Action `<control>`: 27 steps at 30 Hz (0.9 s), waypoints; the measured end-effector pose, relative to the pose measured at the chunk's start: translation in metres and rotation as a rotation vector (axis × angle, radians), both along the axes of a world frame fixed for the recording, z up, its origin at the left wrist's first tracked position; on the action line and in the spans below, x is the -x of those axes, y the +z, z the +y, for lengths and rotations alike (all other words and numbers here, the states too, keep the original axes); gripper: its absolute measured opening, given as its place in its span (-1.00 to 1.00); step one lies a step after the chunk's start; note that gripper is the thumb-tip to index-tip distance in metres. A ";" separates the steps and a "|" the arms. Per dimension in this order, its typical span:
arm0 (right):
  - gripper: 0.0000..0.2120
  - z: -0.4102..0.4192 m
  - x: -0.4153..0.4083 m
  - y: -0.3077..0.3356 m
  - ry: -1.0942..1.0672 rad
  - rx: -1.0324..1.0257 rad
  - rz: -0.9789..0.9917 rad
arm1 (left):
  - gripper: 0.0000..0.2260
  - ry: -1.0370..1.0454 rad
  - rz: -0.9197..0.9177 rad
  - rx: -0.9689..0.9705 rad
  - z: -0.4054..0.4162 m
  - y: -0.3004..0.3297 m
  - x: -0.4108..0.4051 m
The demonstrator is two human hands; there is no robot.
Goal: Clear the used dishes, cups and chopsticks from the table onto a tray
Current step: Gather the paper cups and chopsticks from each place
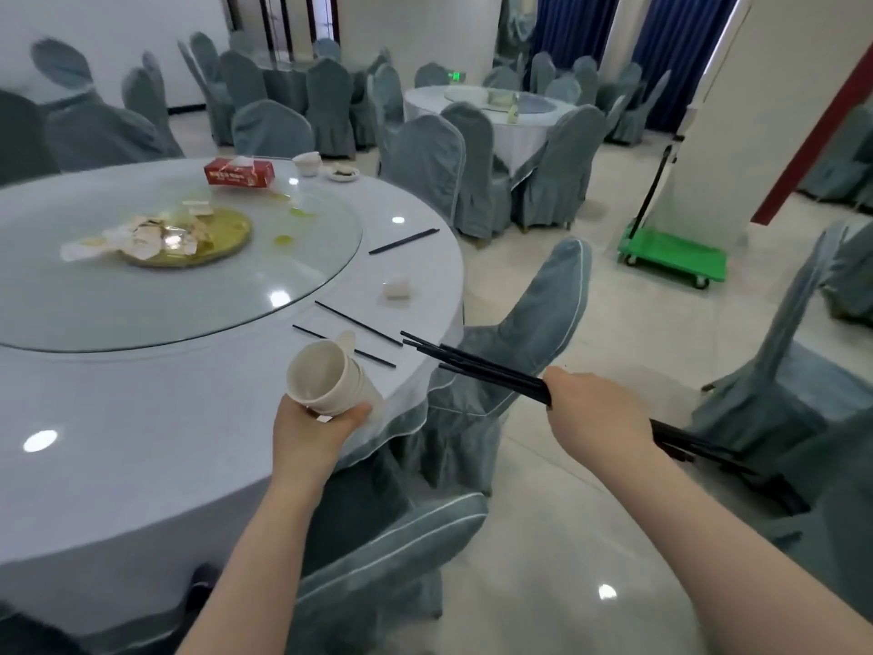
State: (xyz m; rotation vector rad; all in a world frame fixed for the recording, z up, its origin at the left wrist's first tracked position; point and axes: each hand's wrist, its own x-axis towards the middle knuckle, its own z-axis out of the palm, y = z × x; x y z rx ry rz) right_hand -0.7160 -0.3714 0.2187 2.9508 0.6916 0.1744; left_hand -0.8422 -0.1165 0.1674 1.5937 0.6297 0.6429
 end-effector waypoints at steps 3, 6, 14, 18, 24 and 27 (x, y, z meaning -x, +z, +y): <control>-0.87 -0.007 -0.045 -0.008 0.040 -0.002 0.018 | -0.63 0.043 0.017 0.020 -0.006 -0.011 -0.043; -0.88 -0.011 -0.093 -0.014 0.076 0.007 -0.009 | -0.59 0.076 0.031 0.054 -0.001 -0.014 -0.085; -0.89 -0.008 -0.219 -0.023 0.166 0.015 0.076 | -0.60 0.201 0.005 0.076 -0.003 -0.004 -0.193; -0.88 0.017 -0.267 -0.029 0.275 0.031 0.143 | -0.60 0.261 0.054 0.043 -0.008 -0.005 -0.226; -0.88 0.055 -0.343 -0.034 0.586 0.129 0.059 | -0.59 0.431 0.100 0.029 -0.023 -0.016 -0.260; -0.87 0.069 -0.379 -0.043 0.725 0.144 0.001 | -0.59 0.510 0.125 0.051 -0.033 -0.022 -0.268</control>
